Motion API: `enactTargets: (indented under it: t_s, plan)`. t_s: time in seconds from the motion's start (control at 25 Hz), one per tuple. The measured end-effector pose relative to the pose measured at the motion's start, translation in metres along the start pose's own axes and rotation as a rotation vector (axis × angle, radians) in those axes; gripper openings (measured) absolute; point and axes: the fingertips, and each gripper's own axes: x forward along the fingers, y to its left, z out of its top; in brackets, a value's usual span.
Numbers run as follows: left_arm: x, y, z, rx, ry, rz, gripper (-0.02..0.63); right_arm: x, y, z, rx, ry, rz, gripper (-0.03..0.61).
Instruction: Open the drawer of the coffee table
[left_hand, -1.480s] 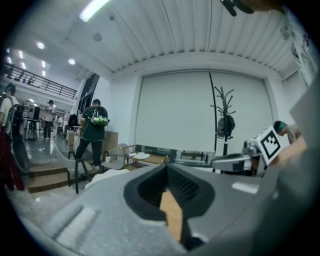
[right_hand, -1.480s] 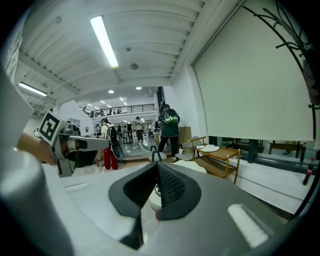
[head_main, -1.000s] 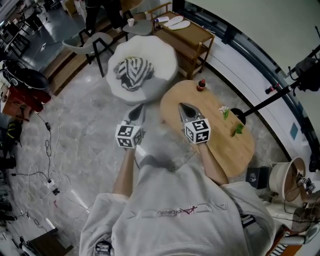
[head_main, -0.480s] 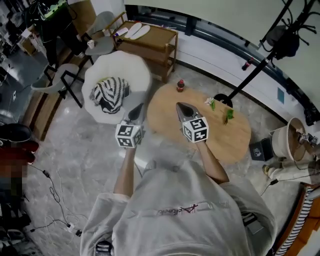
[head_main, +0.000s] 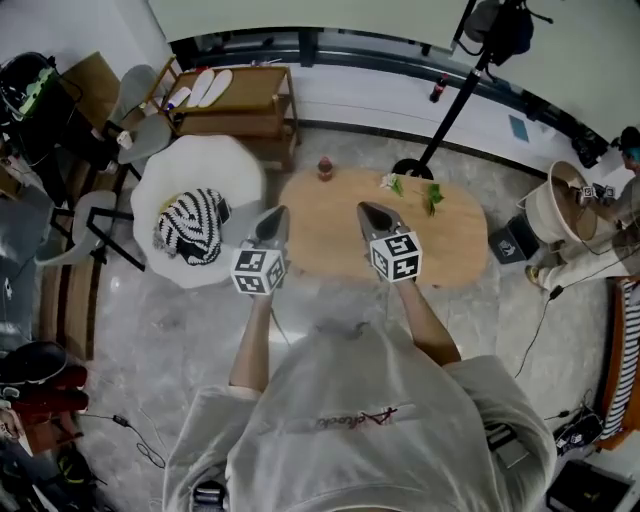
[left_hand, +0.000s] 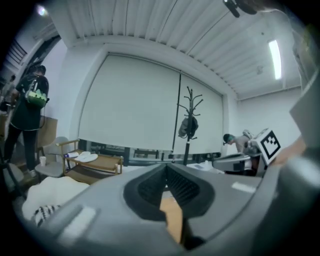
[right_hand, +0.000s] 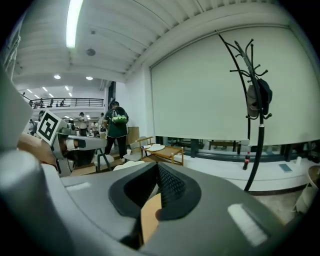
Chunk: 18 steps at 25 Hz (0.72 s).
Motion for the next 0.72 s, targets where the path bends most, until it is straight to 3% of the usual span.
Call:
enactTargets:
  t_s: [0.36,0.72]
  plan:
    - [0.012,-0.014,-0.003,0.027,0.029,-0.166,-0.002,-0.046,-0.018,-0.013,0.076,-0.010,-0.222,0.006]
    - [0.001,-0.011,-0.036,0.006,0.085,-0.229,-0.002,-0.078,-0.009,-0.045,0.130,0.021,-0.329,0.006]
